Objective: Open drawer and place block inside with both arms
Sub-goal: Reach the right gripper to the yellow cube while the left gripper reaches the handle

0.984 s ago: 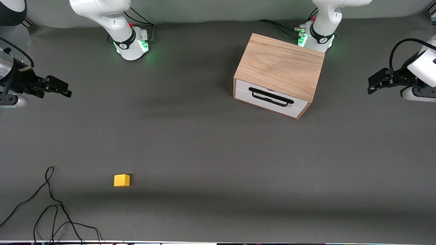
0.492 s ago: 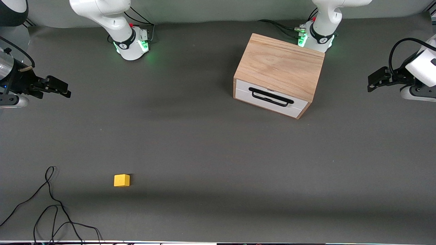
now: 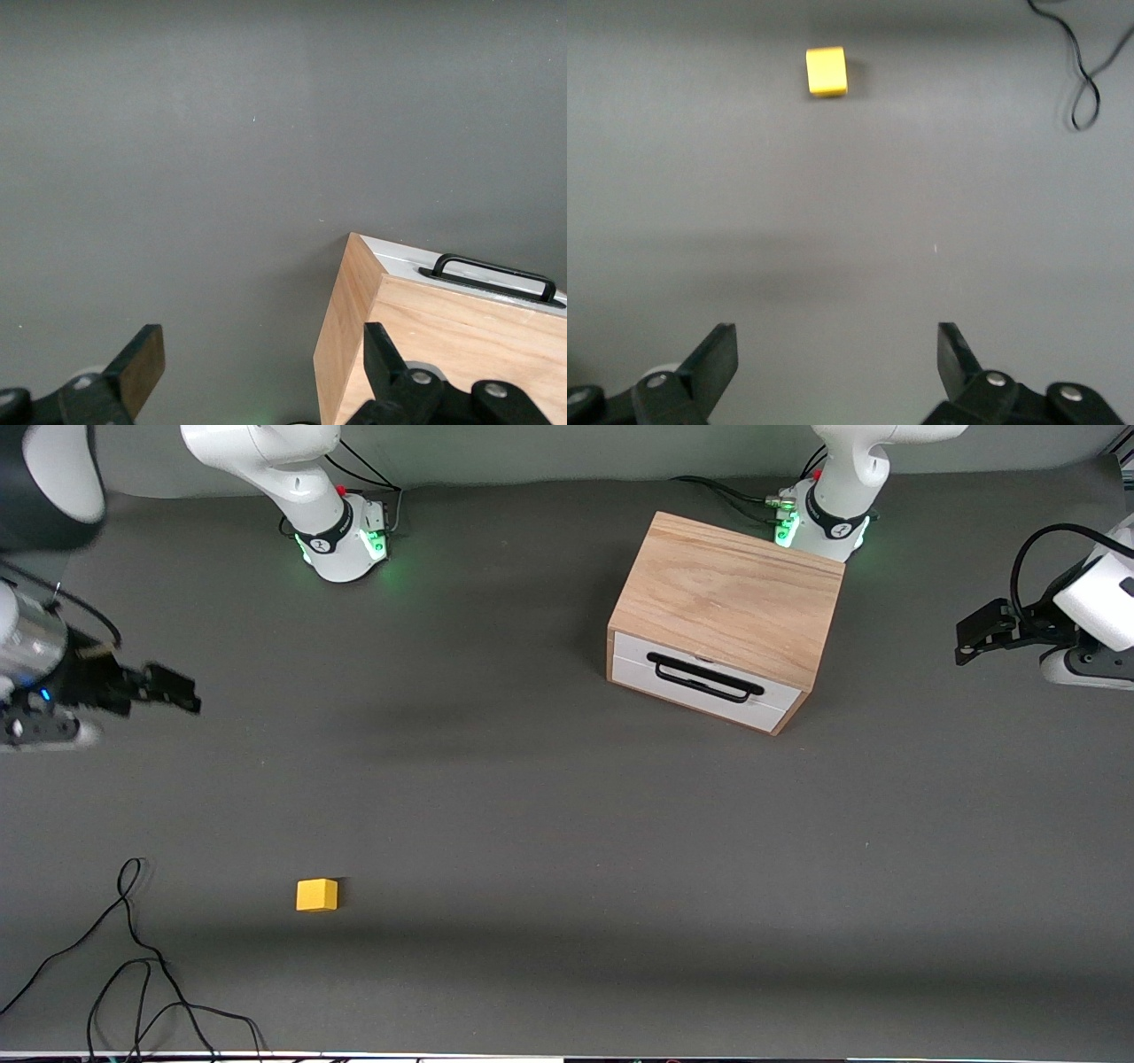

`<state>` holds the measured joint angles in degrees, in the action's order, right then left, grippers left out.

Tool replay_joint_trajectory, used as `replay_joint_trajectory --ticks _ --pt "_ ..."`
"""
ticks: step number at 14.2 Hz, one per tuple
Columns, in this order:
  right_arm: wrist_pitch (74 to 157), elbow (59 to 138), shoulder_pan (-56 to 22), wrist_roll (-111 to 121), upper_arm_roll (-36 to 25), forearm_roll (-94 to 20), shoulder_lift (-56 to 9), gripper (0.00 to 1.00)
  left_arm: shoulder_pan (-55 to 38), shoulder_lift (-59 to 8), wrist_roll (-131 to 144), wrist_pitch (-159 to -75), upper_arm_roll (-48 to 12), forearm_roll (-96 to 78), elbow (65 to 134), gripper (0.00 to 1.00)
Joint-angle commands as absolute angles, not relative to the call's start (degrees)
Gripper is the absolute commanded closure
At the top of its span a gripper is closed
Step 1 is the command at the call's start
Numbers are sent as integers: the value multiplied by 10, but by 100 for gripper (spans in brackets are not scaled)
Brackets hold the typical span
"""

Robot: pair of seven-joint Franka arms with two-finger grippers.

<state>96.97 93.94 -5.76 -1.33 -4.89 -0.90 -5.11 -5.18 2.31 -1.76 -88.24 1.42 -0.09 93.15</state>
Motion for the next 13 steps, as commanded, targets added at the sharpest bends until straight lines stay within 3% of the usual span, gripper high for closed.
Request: replay_joint_trajectory --ticks 1,6,11,13 --pt "1037 901 -55 -8 -51 -39 -134 0 -65 19 67 -884 -11 5 927 0" --pt "1115 803 -53 -7 -50 -43 -309 0 -66 4 325 -896 -114 9 917 0" --pt "1186 767 -54 -6 -49 -45 -403 1 -80 -56 722 -890 -226 21 876 0" --pt "1237 765 -57 -9 -48 -45 -439 1 -125 -88 866 -893 -236 63 873 0"
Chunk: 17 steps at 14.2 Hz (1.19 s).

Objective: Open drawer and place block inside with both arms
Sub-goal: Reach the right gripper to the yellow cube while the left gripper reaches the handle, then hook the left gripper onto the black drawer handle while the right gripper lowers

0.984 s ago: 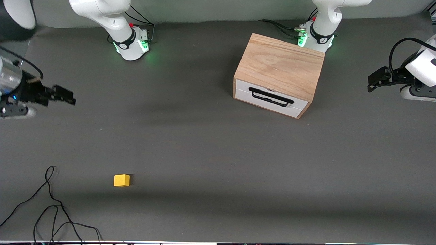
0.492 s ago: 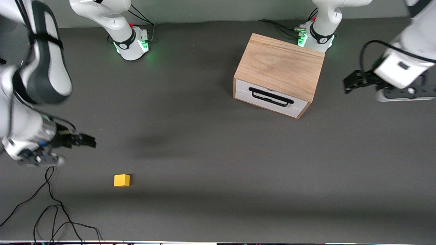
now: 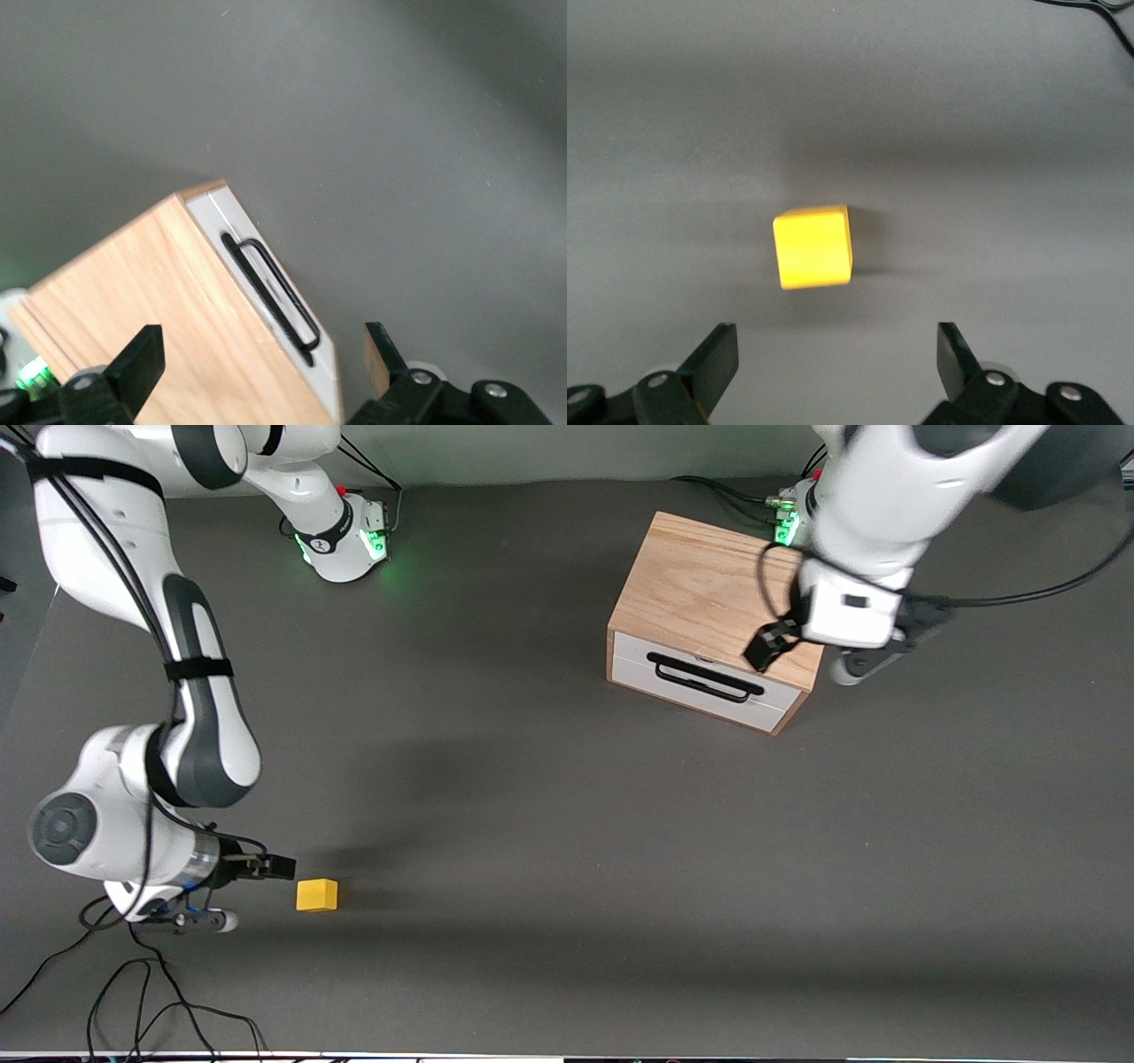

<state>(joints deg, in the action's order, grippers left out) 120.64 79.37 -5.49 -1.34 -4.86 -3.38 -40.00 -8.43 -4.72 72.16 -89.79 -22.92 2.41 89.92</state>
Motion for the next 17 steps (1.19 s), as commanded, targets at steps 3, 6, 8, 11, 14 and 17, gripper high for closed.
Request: replay_joint_trajectory --ticks 3,6,8,11,14,17 --pt "1274 763 -54 -6 -41 -45 -475 1 -186 -135 1052 -888 -236 109 860 0" --pt "1287 759 -53 -8 -39 -53 -484 1 -186 -139 1071 -889 -236 104 861 0" --pt "1286 760 -52 -5 -30 -55 -484 1 -178 -141 1057 -896 -234 90 867 0" --pt "1287 762 -53 -9 -29 -60 -486 1 -135 -149 1004 -918 -232 31 896 0" --pt "1286 766 -52 0 -29 -68 -493 1 -129 -151 1003 -964 -232 11 954 0" --pt "1281 765 -51 0 -29 -69 -490 1 -129 -153 1004 -1016 -231 -15 996 0"
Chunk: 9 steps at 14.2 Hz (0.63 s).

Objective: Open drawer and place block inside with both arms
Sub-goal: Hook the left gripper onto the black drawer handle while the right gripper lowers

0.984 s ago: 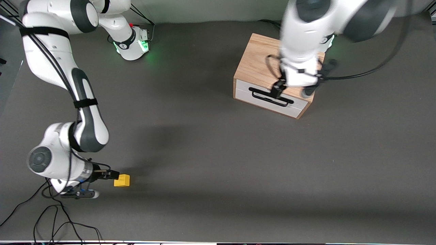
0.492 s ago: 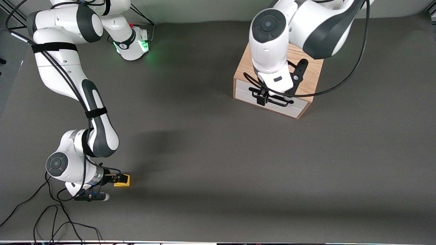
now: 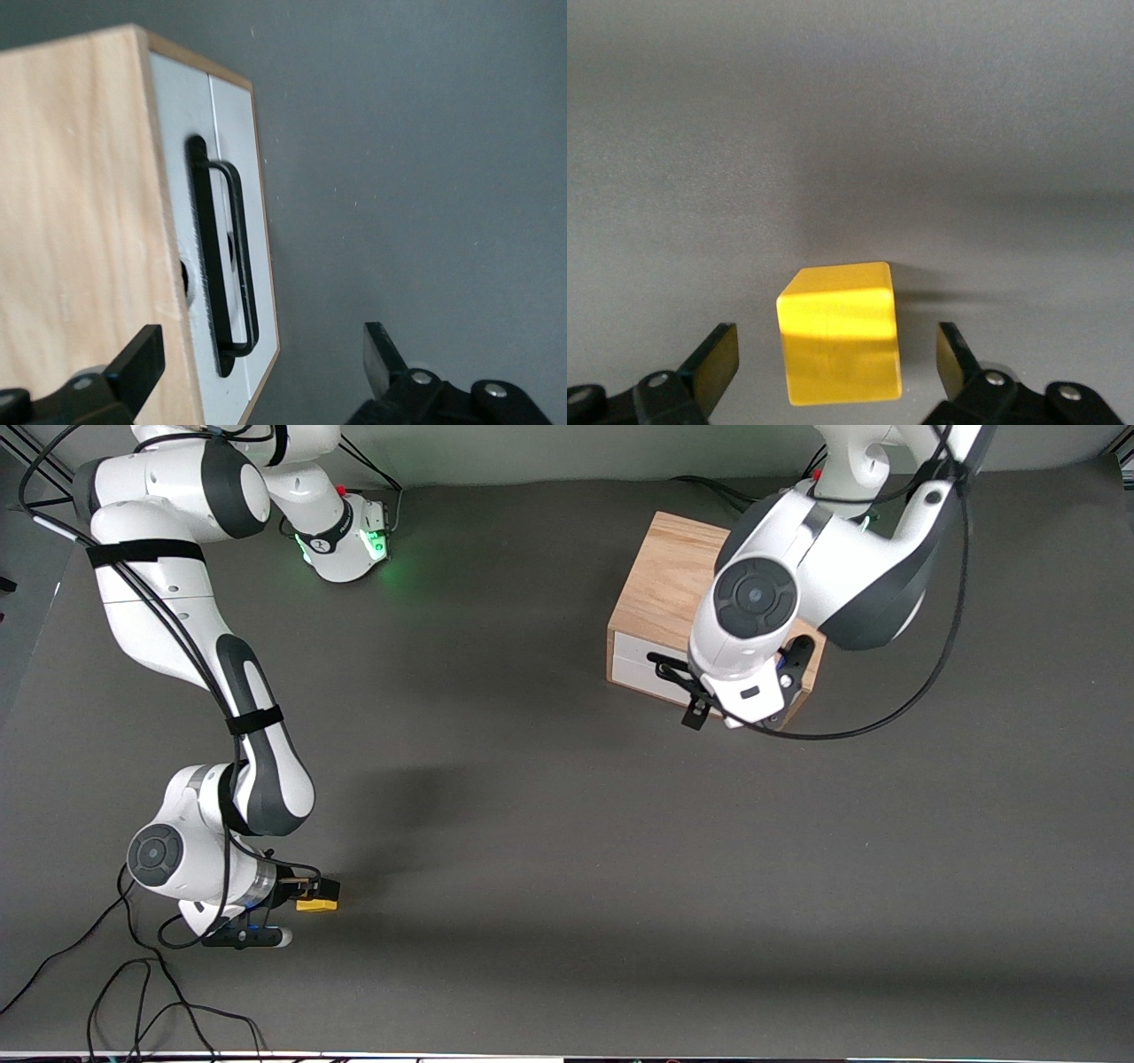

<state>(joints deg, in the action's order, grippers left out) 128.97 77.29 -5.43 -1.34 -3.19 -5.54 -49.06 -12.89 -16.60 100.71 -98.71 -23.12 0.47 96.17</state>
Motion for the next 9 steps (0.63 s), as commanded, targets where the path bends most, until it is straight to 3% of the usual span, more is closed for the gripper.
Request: replay_joint_trajectory --ticks 1,9 --pt "1281 764 -51 -2 -29 -70 -490 1 -129 -155 1004 -1030 -231 -18 1006 0" --pt "1281 768 -54 -10 -29 -69 -496 1 -129 -217 1003 -1074 -230 -4 1020 0"
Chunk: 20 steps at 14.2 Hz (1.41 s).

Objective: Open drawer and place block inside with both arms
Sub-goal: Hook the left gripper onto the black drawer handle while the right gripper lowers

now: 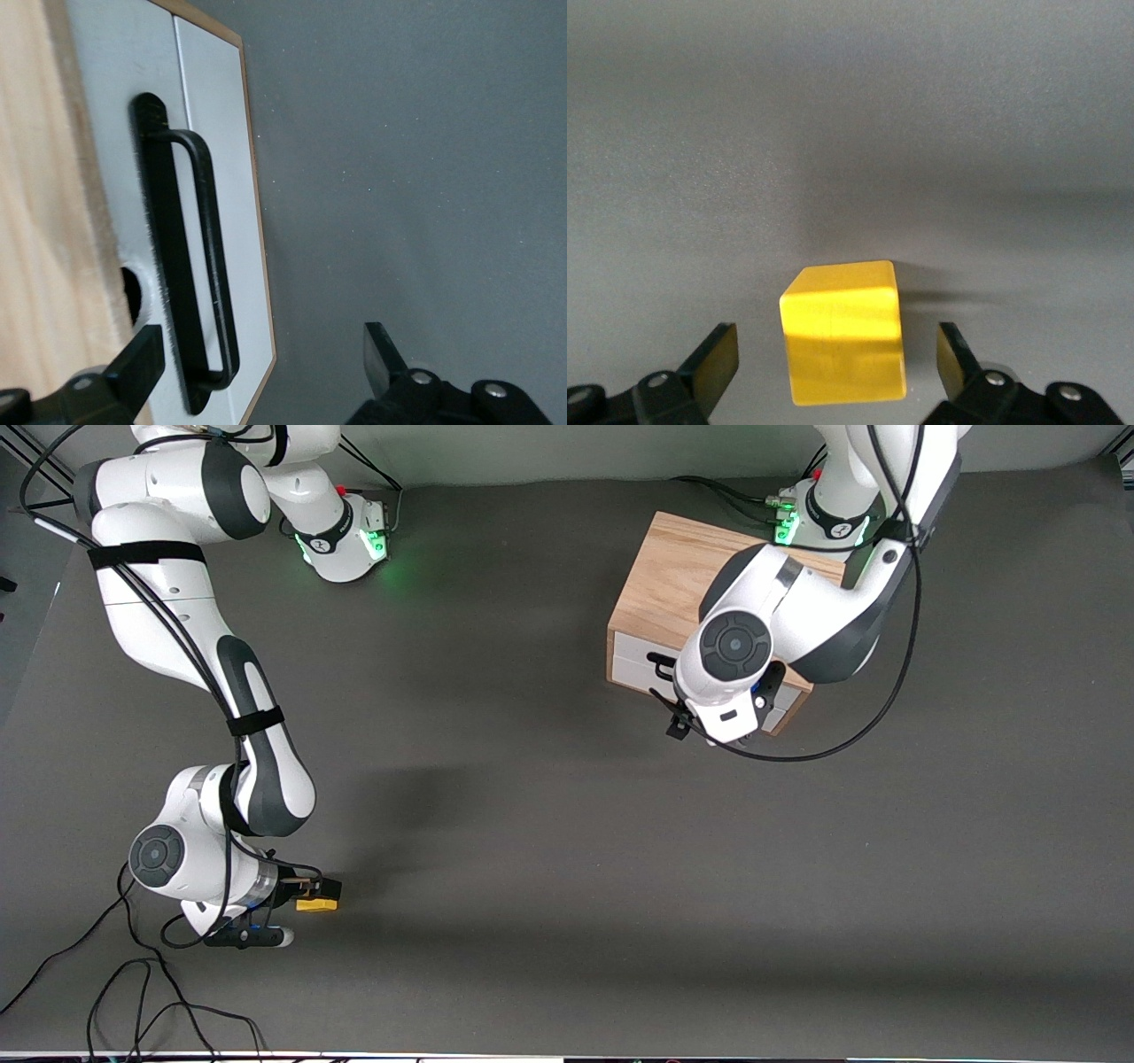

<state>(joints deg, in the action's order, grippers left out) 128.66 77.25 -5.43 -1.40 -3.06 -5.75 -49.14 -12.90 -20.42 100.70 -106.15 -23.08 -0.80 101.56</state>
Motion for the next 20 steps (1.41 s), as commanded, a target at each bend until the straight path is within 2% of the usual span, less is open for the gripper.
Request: replay_joint_trajectory --ticks 1,6,13,18,20 --pt "1281 771 -54 -9 -29 -69 -497 1 -129 -224 1003 -1076 -230 2 1023 0" --pt "1281 778 -54 -17 -29 -70 -490 1 -127 -226 1003 -1081 -229 9 1056 0" --pt "1286 775 -53 -7 -29 -69 -497 1 -129 -251 1005 -1108 -221 29 1053 0" --pt "1286 775 -51 -6 -30 -64 -505 6 -133 -265 1012 -1108 -221 30 1022 0" --pt "1286 775 -51 -5 -30 -62 -510 18 -135 -277 1015 -1107 -221 34 1006 0"
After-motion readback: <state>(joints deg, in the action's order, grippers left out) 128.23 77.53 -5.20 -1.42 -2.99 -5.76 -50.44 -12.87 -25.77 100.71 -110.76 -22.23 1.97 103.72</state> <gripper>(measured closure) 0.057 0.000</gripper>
